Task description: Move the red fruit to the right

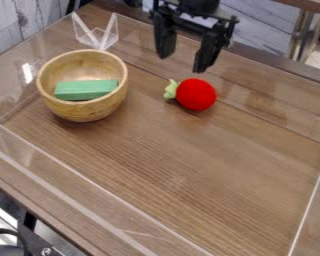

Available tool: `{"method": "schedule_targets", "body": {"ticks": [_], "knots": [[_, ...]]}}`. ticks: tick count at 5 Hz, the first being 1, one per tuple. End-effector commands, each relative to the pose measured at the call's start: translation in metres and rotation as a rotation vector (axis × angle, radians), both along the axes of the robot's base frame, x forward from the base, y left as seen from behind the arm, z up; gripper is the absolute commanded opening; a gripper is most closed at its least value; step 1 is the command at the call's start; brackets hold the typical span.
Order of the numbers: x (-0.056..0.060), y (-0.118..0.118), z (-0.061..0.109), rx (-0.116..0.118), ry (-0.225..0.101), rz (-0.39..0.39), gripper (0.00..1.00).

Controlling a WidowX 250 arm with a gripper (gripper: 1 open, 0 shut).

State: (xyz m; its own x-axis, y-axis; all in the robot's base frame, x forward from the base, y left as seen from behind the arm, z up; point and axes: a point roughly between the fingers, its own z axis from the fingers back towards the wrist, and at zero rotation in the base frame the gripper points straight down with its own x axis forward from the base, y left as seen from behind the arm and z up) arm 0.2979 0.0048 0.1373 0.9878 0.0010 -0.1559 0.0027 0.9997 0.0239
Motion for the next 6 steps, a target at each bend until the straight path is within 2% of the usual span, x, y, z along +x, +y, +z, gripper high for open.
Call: {"method": "schedule_targets", "body": {"ticks": [1,3,5,6], "knots": [[0.004,-0.017,0.029,-0.006,-0.094,-0.021,1.00],[0.007,-0.019,0.011,0.007,-0.076,0.042,1.00],[0.004,0.003,0.001,0.025,-0.065,0.176,1.00],[0.006,0.005,0.000,0.029,-0.069,0.150,1.00]]}}
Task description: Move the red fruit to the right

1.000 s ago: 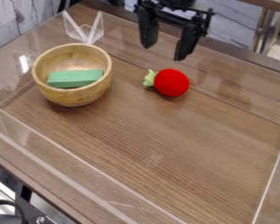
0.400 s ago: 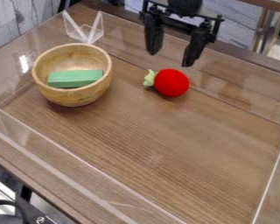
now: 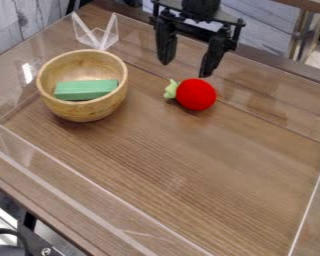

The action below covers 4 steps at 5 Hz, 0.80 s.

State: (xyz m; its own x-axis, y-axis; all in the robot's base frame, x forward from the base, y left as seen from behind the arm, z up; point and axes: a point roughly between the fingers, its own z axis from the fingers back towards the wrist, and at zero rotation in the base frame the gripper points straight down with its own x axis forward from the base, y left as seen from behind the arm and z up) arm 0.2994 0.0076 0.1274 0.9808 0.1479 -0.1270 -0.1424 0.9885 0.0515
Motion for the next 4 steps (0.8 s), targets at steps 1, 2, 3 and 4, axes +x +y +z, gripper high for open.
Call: {"method": "schedule_targets", "body": {"ticks": [1,2,3,4], "knots": [[0.006,-0.002,0.013,0.000,-0.051,-0.028,1.00],[-0.003,0.009,0.017,-0.004,-0.040,-0.045,1.00],[-0.015,0.026,0.026,-0.011,-0.051,-0.047,1.00],[-0.030,0.058,0.034,-0.009,-0.079,0.040,1.00]]}}
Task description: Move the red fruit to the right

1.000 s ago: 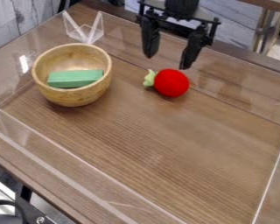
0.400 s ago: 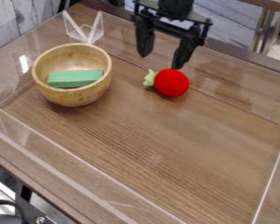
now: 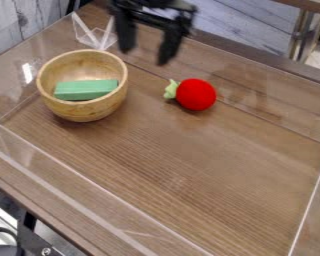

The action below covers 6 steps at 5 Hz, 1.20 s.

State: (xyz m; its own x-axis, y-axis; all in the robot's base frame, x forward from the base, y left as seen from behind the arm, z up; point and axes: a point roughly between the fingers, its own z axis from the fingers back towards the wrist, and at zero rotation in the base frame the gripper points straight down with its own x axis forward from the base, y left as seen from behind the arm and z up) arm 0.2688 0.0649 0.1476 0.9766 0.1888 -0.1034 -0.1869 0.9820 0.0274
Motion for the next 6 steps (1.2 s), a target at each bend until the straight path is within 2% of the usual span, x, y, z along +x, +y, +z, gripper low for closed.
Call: {"method": "schedule_targets", "body": {"ticks": [1,2,3,4,5,6], "knots": [[-0.015,0.033,0.017,0.018,-0.078,0.073,1.00],[-0.029,0.066,0.011,0.019,-0.084,0.178,1.00],[-0.031,0.082,-0.003,0.010,-0.082,0.247,1.00],[-0.031,0.084,-0.023,0.014,-0.067,0.263,1.00],[-0.028,0.084,-0.038,0.009,-0.076,0.266,1.00],[-0.017,0.094,-0.032,-0.004,-0.107,0.250,1.00]]}}
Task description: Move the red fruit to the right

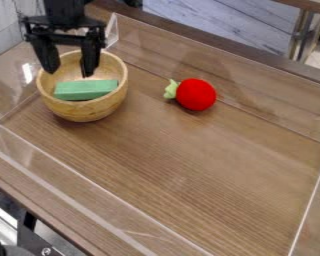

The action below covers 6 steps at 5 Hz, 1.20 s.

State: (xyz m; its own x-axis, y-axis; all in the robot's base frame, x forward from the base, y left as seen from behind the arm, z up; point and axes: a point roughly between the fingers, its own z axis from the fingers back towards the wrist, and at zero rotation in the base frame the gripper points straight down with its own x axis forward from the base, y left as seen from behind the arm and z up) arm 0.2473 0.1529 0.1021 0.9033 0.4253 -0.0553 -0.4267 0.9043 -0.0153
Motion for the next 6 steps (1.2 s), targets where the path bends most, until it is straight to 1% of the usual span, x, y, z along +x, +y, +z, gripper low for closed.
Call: {"method": "schedule_targets", "body": {"ticks": [1,2,3,4,5,6], "knots": [[0.012,0.020,0.019,0.026,-0.061,-0.003,1.00],[0.015,0.031,0.017,0.027,-0.068,-0.060,1.00],[0.017,0.039,0.012,0.029,-0.067,-0.111,1.00],[0.020,0.046,0.009,0.031,-0.066,-0.143,1.00],[0.026,0.046,0.001,0.031,-0.066,-0.108,1.00],[0.032,0.044,-0.002,0.027,-0.074,-0.077,1.00]]}}
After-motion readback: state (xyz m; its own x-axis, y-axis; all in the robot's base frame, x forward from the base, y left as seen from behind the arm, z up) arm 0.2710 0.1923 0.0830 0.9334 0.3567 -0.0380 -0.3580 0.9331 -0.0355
